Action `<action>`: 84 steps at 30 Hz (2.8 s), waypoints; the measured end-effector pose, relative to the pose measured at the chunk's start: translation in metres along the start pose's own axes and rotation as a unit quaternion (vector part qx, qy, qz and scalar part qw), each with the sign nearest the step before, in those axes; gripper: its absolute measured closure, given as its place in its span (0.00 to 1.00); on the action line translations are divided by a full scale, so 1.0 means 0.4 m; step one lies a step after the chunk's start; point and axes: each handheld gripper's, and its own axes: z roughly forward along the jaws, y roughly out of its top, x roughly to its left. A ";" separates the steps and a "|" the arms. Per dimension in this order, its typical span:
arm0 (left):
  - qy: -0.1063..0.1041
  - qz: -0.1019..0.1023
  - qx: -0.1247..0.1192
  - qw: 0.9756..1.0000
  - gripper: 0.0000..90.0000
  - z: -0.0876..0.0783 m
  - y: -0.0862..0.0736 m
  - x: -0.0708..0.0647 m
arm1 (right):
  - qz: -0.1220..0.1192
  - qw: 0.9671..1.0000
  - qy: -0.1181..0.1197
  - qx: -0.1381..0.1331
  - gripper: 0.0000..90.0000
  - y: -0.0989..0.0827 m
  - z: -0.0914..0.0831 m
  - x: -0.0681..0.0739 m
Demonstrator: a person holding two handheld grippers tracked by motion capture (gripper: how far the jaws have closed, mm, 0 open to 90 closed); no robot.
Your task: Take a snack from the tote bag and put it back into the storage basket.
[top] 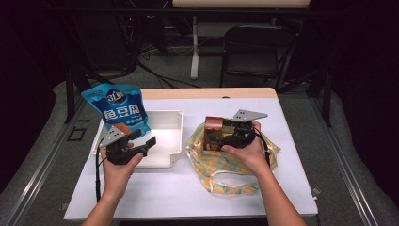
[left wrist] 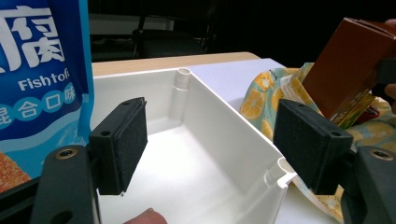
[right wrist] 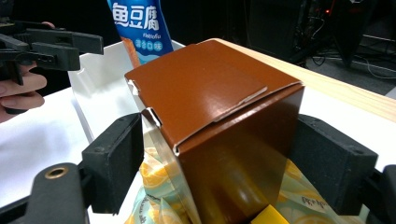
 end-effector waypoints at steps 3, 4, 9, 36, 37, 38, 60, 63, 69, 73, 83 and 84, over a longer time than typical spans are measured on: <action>-0.003 0.001 0.001 1.000 0.30 0.003 -0.002 -0.002 | -0.003 1.000 0.008 0.002 0.19 0.002 0.006 -0.004; -0.004 0.002 0.003 1.000 0.30 0.003 -0.003 -0.003 | -0.004 1.000 0.009 0.004 0.19 0.003 0.008 -0.005; -0.007 0.004 0.008 1.000 0.30 0.007 -0.007 -0.007 | -0.008 1.000 0.020 0.008 0.18 0.004 0.018 -0.011; -0.029 0.017 0.015 0.999 0.32 0.023 -0.013 -0.029 | -0.068 0.998 0.009 0.005 0.48 0.028 -0.007 0.007; -0.031 0.019 0.016 0.999 0.32 0.024 -0.012 -0.031 | -0.069 0.998 0.010 0.006 0.48 0.031 -0.009 0.010; -0.032 0.020 0.016 0.999 0.32 0.026 -0.012 -0.034 | -0.068 0.998 0.009 0.006 0.48 0.033 -0.011 0.012; -0.071 0.044 0.007 0.996 0.32 0.054 0.008 -0.083 | -0.061 0.997 0.023 -0.031 0.48 0.103 -0.089 0.024; -0.088 0.051 0.008 0.995 0.31 0.055 0.014 -0.088 | -0.063 0.997 0.031 -0.030 0.48 0.110 -0.097 0.026; -0.112 0.060 0.003 0.992 0.31 0.064 0.023 -0.106 | -0.065 0.996 0.041 -0.034 0.48 0.124 -0.116 0.029; -0.138 0.073 0.005 0.988 0.30 0.071 0.037 -0.122 | -0.069 0.996 0.055 -0.033 0.48 0.134 -0.128 0.032; -0.197 0.097 0.011 0.976 0.30 0.106 0.059 -0.169 | -0.077 0.992 0.093 -0.034 0.48 0.143 -0.145 0.053; -0.201 0.102 0.014 0.974 0.30 0.110 0.059 -0.175 | -0.079 0.991 0.100 -0.032 0.48 0.144 -0.145 0.057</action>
